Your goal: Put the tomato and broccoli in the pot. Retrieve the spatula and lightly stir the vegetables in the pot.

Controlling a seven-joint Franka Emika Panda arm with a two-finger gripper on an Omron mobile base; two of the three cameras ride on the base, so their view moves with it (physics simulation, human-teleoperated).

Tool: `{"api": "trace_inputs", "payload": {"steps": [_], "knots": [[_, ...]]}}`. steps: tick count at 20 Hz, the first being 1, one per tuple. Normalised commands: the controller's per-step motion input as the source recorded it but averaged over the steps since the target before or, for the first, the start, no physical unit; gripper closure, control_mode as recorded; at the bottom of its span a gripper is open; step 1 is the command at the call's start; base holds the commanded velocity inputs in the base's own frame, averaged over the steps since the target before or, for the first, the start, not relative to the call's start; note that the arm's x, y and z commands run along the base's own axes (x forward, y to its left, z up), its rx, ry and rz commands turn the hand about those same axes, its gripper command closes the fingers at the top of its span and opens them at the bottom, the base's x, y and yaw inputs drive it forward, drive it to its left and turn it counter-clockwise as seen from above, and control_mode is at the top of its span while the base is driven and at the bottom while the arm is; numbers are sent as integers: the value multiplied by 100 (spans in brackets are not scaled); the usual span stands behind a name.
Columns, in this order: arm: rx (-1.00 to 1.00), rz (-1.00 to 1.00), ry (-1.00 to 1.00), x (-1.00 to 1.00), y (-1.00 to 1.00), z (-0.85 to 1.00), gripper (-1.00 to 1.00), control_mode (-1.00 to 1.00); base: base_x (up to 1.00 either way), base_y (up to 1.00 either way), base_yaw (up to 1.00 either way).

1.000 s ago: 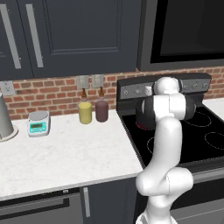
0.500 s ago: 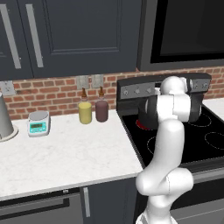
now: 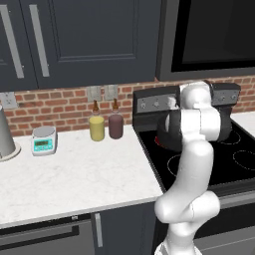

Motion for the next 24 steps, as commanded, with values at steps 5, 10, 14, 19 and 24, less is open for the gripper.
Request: {"api": "trace_inputs", "payload": {"steps": [5, 10, 14, 19, 24], "knots": [[10, 0, -7, 41, 80, -5, 100, -100, 0, 0, 0], [1, 0, -25, 88, 52, -28, 100, -100, 0, 0, 0], [1, 0, -27, 64, 34, -43, 100, -100, 0, 0, 0], [1, -2, -17, -15, 2, -11, 100, -100, 0, 0, 0], [8, -4, -4, -68, 6, 7, 100, -100, 0, 0, 0]]}}
